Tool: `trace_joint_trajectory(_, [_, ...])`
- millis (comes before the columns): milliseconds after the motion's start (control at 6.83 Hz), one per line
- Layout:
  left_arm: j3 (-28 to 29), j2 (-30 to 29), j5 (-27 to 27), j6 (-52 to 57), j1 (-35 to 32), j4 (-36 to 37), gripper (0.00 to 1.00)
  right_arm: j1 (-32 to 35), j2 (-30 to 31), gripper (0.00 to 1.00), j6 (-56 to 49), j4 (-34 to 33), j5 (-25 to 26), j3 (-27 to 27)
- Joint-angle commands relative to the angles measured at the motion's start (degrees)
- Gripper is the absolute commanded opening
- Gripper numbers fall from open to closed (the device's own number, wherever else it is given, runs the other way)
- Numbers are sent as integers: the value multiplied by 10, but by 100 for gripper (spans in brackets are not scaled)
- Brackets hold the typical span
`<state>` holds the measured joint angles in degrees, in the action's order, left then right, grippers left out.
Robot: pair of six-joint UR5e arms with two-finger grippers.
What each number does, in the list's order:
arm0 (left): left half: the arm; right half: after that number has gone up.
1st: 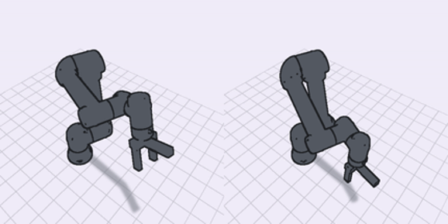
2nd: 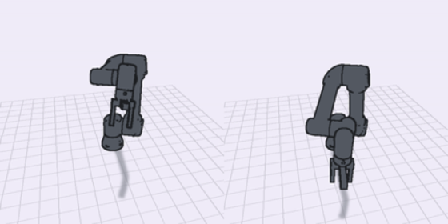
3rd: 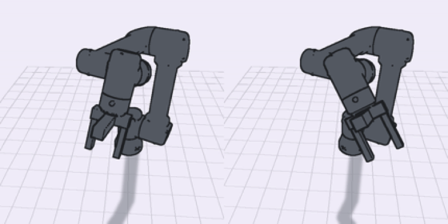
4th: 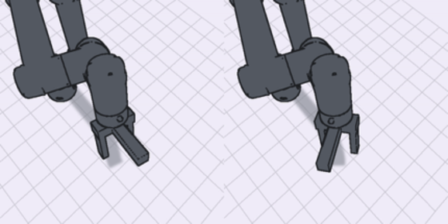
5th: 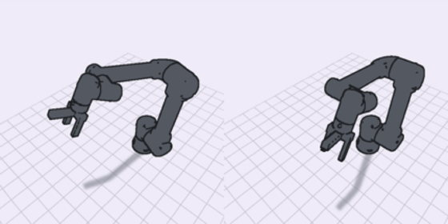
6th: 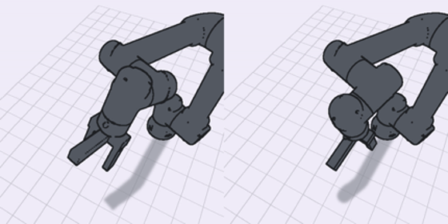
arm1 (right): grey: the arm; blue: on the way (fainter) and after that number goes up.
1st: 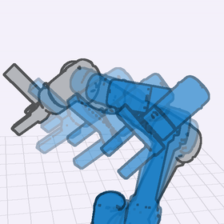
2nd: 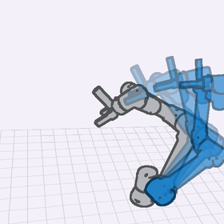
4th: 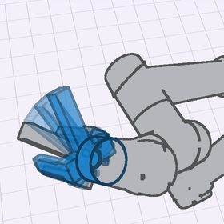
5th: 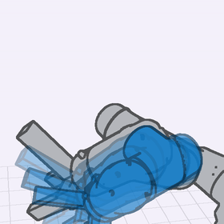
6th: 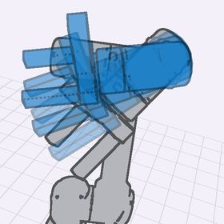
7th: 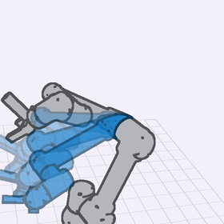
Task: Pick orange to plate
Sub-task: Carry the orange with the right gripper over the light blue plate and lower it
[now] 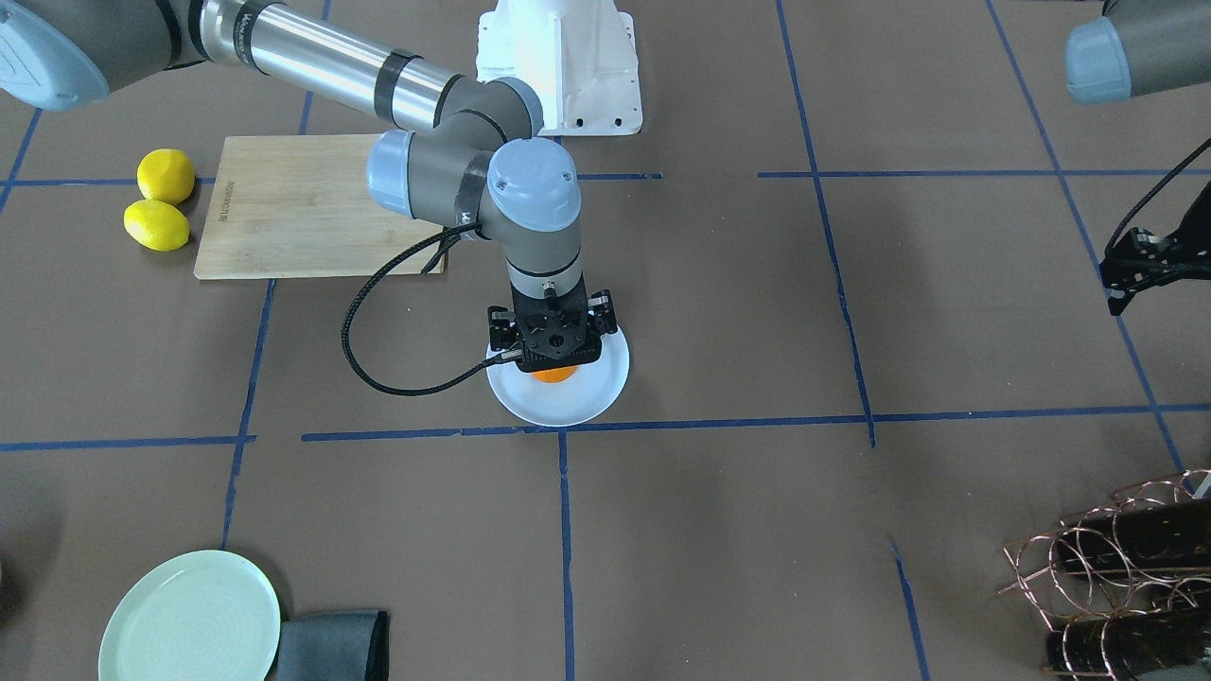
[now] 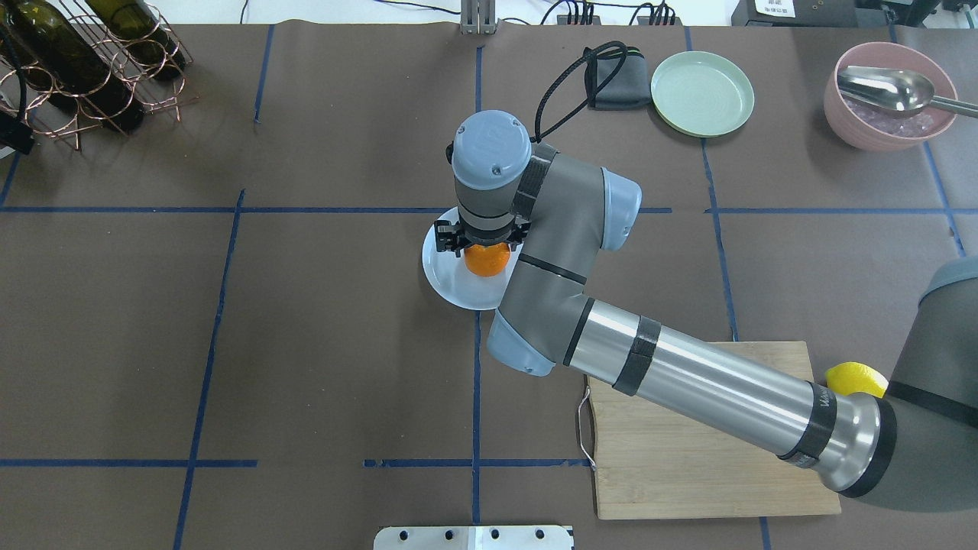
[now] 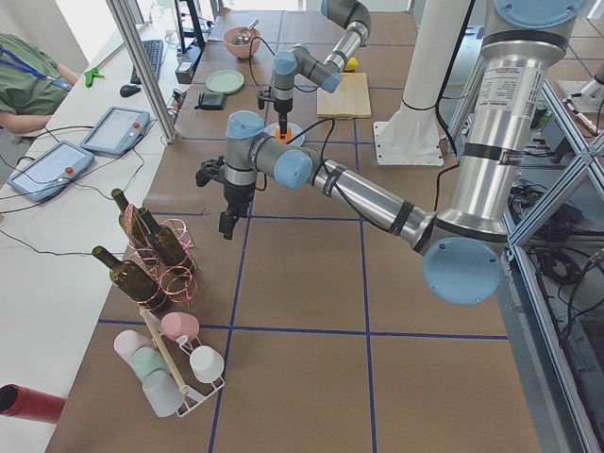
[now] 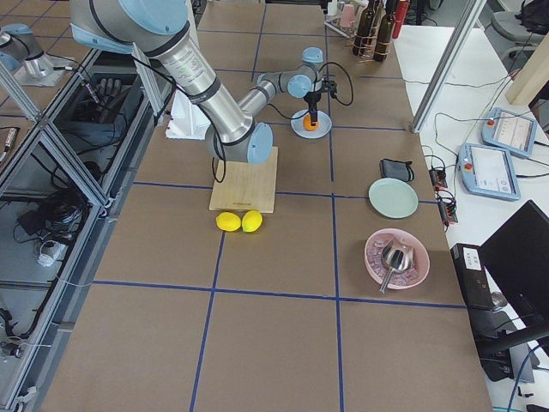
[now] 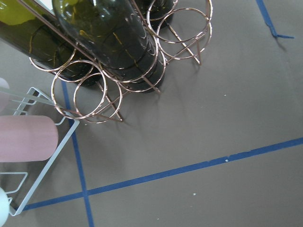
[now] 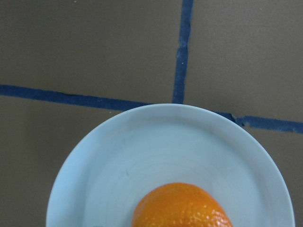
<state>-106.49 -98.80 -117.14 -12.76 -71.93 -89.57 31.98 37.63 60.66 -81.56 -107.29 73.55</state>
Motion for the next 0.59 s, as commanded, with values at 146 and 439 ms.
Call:
trace_joint_trajectory(146, [8,13,0,101,-58,43,100,46,21,100,-23,-117,-30,109])
trace_joint_trajectory(439, [29,14,-32,169,-111,71,100,109,127,100,-145,-219,-62,270])
